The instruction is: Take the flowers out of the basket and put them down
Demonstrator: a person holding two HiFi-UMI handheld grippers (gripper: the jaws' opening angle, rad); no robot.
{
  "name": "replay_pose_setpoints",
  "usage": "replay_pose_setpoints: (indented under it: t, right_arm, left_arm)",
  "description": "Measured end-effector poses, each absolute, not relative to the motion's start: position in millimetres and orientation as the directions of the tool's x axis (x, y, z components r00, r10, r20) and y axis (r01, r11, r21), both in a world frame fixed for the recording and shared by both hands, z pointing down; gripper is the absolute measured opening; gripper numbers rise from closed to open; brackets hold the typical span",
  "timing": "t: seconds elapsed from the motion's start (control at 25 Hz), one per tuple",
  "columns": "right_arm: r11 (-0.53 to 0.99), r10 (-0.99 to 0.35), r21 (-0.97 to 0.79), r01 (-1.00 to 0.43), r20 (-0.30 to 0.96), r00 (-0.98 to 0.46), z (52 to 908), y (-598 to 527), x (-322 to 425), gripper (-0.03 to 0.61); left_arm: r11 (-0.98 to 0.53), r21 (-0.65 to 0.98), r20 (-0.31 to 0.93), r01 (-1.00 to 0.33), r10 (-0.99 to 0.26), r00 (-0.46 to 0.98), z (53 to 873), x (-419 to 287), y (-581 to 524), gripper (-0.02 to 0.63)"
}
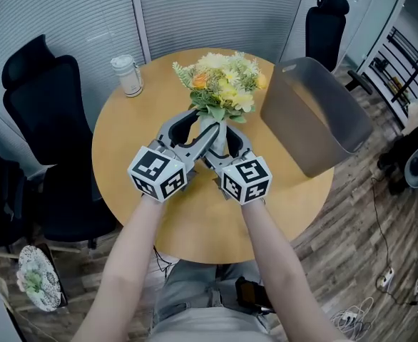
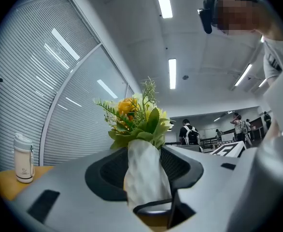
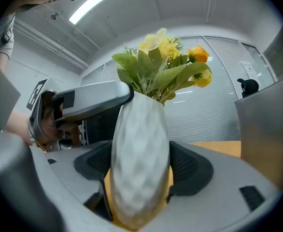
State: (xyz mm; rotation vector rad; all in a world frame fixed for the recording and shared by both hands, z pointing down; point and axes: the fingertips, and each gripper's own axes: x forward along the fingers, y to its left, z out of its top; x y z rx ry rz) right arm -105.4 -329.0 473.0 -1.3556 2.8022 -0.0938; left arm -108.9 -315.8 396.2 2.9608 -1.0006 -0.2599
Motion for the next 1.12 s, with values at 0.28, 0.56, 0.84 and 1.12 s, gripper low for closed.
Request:
replay_pose_setpoints:
  t: [0.28,0.56,0.84,1.12]
  right_arm:
    - [0.618,-0.786,-0.029,-0.786,0.026,-0.618,496,-339,-109,0.377]
    - [0.630,-0.776,-0.012,-0.777,0.039,-0.630,517,-347,-119,0.377]
    - [0.644,-0.764,0.003,-0.765,0.052,-0.643,530,-354,-121,0.377]
    - [0.663,-0.748,0.009,-0.748,0.051,-0.662,540,-359,-124,0.377]
  left_arm:
    - [-0.781,0.032,-0.145,-0.624,-0.621,0.770,418,-111,-322,0.218]
    - [-0.764,-0.009,-0.137,-0.645,-0.638,0.757,439,-119,-326,0.218]
    - [-0.749,-0.035,-0.137,-0.662,-0.653,0.745,451,-119,-331,0.218]
    - [-0.732,-0.051,-0.154,-0.679,-0.666,0.730,462,-122,-336,0.218]
